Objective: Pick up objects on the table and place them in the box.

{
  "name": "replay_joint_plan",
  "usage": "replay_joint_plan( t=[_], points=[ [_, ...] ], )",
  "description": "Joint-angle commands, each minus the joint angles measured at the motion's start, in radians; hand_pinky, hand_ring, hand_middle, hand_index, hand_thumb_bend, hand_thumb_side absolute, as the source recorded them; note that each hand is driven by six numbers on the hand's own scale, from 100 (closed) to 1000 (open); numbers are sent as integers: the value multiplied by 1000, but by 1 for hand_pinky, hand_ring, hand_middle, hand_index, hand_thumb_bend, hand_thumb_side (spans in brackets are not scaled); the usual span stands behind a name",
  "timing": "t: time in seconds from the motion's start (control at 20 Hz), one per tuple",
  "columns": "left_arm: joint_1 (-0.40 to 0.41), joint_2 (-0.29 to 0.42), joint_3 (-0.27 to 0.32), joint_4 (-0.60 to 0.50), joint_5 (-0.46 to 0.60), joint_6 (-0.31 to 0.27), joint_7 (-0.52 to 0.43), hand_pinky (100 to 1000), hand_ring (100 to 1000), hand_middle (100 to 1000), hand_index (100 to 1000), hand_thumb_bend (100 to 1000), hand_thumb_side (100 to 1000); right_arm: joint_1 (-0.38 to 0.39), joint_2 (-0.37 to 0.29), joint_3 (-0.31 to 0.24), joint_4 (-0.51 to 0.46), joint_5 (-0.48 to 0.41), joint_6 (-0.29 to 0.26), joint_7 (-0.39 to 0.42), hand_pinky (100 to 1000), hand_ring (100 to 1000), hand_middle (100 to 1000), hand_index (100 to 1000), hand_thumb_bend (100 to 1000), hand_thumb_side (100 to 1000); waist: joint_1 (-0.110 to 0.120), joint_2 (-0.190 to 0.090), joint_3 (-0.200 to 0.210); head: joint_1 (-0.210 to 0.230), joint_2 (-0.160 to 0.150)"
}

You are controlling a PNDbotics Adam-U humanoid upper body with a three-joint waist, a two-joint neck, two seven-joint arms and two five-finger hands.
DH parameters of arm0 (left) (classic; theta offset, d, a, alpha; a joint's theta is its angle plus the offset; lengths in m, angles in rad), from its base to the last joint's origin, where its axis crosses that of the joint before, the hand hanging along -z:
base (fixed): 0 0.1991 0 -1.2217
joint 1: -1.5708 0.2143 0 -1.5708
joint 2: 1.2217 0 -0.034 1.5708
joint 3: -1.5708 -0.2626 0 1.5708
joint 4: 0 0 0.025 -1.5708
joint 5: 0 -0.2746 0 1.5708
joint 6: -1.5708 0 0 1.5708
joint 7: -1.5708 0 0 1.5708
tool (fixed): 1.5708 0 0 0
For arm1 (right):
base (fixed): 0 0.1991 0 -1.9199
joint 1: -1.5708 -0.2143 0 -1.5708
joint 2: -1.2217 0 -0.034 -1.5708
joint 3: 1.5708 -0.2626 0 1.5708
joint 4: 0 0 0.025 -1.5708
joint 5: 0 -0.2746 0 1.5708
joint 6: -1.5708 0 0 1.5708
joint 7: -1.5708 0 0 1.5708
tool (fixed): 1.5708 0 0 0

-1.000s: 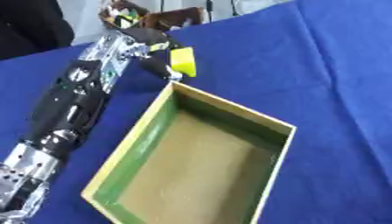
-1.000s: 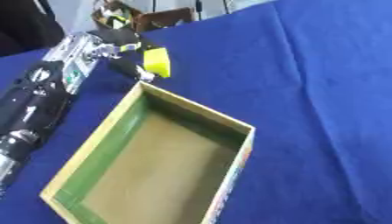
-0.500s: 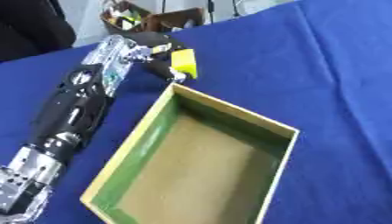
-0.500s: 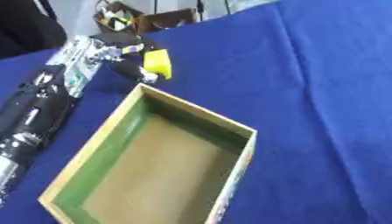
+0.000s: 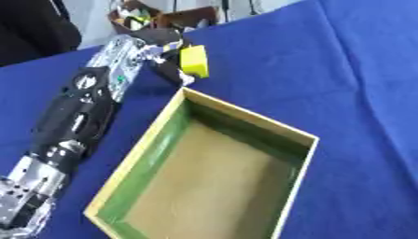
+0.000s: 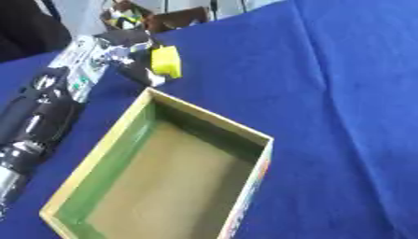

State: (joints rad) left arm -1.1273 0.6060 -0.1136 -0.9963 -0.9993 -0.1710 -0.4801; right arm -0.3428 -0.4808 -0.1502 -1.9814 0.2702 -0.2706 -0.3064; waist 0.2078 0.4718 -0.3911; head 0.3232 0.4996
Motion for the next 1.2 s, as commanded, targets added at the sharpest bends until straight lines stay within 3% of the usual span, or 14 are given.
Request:
replay_joint_plan(
  t=[0.05, 0.4, 0.7, 0.9, 1.2],
  points=[
    [-9, 17, 2, -2, -14, 18, 30, 205, 396, 313, 499, 102, 384, -3, -14, -12, -19, 5, 4, -7, 713, 651, 744, 846, 209, 773, -8, -17, -2, 3, -6],
    [-15, 16, -5, -14, 16, 45, 86, 169, 384, 309, 508, 100, 549, 2, -14, -14, -19, 6, 13, -15, 715, 651, 743, 834, 207, 759, -10, -27, 1, 5, 4],
    [-23, 27, -11, -70, 69, 69, 98, 136, 361, 297, 509, 100, 539, 14, -16, -17, -19, 1, 21, -20, 716, 651, 742, 830, 199, 749, -21, -54, 17, 0, 24],
    [-22, 52, -24, -179, 146, 109, 73, 120, 344, 286, 504, 100, 506, 23, -20, -18, -19, -6, 25, -23, 715, 651, 742, 829, 188, 743, -35, -83, 40, -22, 51],
    [28, 112, -59, -446, 258, 184, 32, 111, 332, 280, 499, 100, 469, 37, -26, -20, -19, -18, 31, -32, 716, 654, 742, 826, 169, 734, -62, -132, 81, -62, 85]
  ],
)
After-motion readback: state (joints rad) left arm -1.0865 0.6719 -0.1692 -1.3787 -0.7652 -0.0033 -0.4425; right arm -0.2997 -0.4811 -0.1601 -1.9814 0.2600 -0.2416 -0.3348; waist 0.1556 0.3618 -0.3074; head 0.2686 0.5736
